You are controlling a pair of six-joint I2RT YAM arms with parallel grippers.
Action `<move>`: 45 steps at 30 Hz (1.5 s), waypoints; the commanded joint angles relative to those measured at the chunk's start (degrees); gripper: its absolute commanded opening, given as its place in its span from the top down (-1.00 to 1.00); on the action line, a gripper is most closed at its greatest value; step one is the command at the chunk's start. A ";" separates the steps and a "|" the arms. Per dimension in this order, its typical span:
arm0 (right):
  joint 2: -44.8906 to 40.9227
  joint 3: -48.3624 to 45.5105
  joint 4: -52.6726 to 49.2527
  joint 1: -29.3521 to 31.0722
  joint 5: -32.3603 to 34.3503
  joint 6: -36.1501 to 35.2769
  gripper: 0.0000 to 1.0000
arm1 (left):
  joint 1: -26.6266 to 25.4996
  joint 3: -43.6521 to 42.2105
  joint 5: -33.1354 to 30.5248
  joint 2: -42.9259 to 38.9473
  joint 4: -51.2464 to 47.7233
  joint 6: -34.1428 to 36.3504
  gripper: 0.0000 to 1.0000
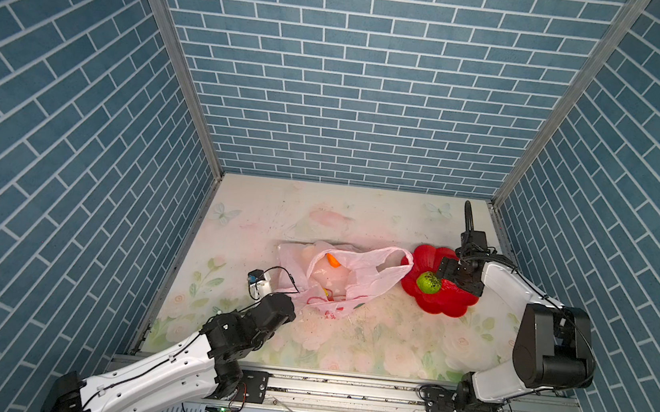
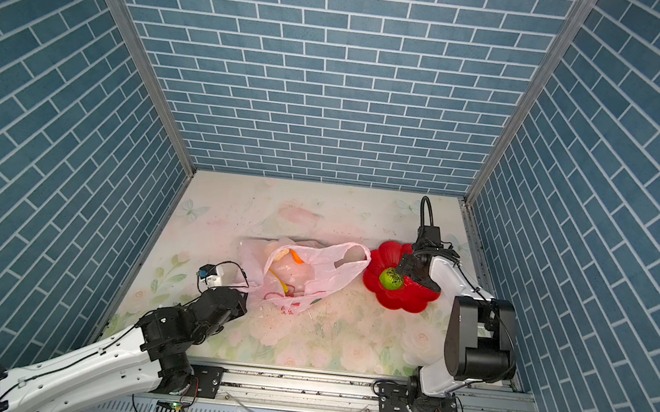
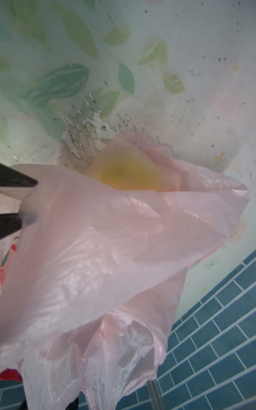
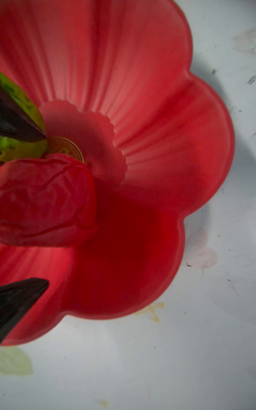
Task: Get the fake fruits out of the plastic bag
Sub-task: 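Lower the red apple onto the plate beside the lime and open the right gripper, then move the open right gripper back over the pink bag mouth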
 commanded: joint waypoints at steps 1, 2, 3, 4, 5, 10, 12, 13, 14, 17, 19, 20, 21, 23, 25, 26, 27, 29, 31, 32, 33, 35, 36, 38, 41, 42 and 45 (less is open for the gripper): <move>-4.17 2.85 -4.28 -0.14 0.40 -1.75 -0.89 | -0.11 -0.82 -1.30 -0.03 -1.55 0.20 0.54; -5.58 3.20 -5.06 -0.16 -0.06 -1.85 -0.87 | -0.06 -0.79 -1.30 0.07 -1.37 0.31 0.54; -6.98 3.58 -5.91 0.01 -0.65 -1.86 -0.85 | -0.13 -0.70 -1.30 0.21 -1.16 0.33 0.54; -8.43 3.93 -6.78 0.21 -1.10 -1.93 -0.83 | -0.13 -0.63 -1.26 0.32 -1.10 0.39 0.54; -9.93 4.50 -7.89 0.57 -1.49 -1.90 -0.80 | -0.09 -0.60 -1.29 0.42 -1.01 0.48 0.54; -16.66 7.99 -13.67 7.18 -0.55 -1.42 -0.70 | -0.06 -0.59 -1.31 0.78 -0.39 0.49 0.54; -18.72 10.18 -15.60 11.75 0.76 -1.01 -0.65 | -0.11 -0.54 -1.18 1.13 -0.05 0.66 0.54; -19.46 11.06 -16.21 13.67 0.95 -0.66 -0.63 | -0.09 -0.44 -1.14 1.46 -0.02 0.75 0.54; -20.24 12.10 -16.53 15.78 0.94 -0.18 -0.61 | -0.05 -0.12 -1.11 1.71 -0.03 1.04 0.54; -21.09 15.27 -16.97 22.26 1.40 0.73 -0.54 | -0.11 0.98 -0.82 2.51 -0.42 1.84 0.54; -20.73 16.96 -16.37 26.62 1.71 1.28 -0.49 | -0.07 1.43 -0.47 2.80 -0.67 2.15 0.54; -20.22 17.90 -15.79 29.17 1.78 1.80 -0.47 | -0.11 1.43 -0.26 2.88 -0.74 2.16 0.54; -19.55 18.73 -14.93 31.78 1.88 2.19 -0.45 | -0.11 1.45 -0.03 2.90 -0.82 2.15 0.54; -17.21 20.29 -13.50 36.86 2.17 2.66 -0.42 | -0.13 1.48 0.18 2.96 -1.14 2.07 0.54; -14.48 21.81 -11.66 41.61 2.37 2.98 -0.39 | -0.12 1.38 0.42 2.82 -1.74 1.76 0.55; -12.87 22.43 -10.37 43.97 2.33 2.98 -0.38 | -0.11 1.40 0.53 2.81 -2.01 1.72 0.55; -11.20 23.07 -9.00 46.02 2.11 2.86 -0.36 | -0.13 1.49 0.74 2.75 -2.34 1.59 0.55; -7.79 24.60 -7.43 49.36 1.59 2.17 -0.34 | -0.13 1.78 1.19 2.80 -3.36 1.54 0.56; -4.11 26.13 -6.16 51.87 0.48 1.76 -0.32 | -0.13 2.09 1.76 2.89 -4.69 1.46 0.56; -2.10 26.67 -5.36 52.76 -0.41 1.79 -0.30 | -0.13 2.14 2.08 2.97 -5.40 1.33 0.57; -0.09 27.16 -4.55 53.60 -1.70 2.06 -0.28 | -0.13 2.21 2.46 2.90 -6.03 1.12 0.56; 3.65 27.96 -3.45 54.92 -3.61 2.10 -0.24 | -0.13 1.94 3.11 2.95 -7.05 0.52 0.57; 5.59 28.25 -3.20 55.45 -3.87 2.10 -0.22 | -0.13 1.68 3.42 2.92 -7.52 0.17 0.58; 8.87 28.42 -2.25 55.89 -5.21 2.18 -0.18 | -0.21 1.29 3.83 2.81 -8.11 -0.45 0.59; 12.09 26.95 0.59 55.85 -7.57 2.66 -0.12 | -0.22 0.99 4.06 2.62 -9.04 -1.31 0.61; 13.26 26.77 0.90 55.90 -8.01 2.88 -0.11 | -0.17 0.87 4.08 2.54 -9.26 -1.52 0.62; 16.26 26.49 1.64 55.88 -8.88 3.31 -0.05 | -0.22 0.52 3.95 2.26 -10.01 -2.01 0.64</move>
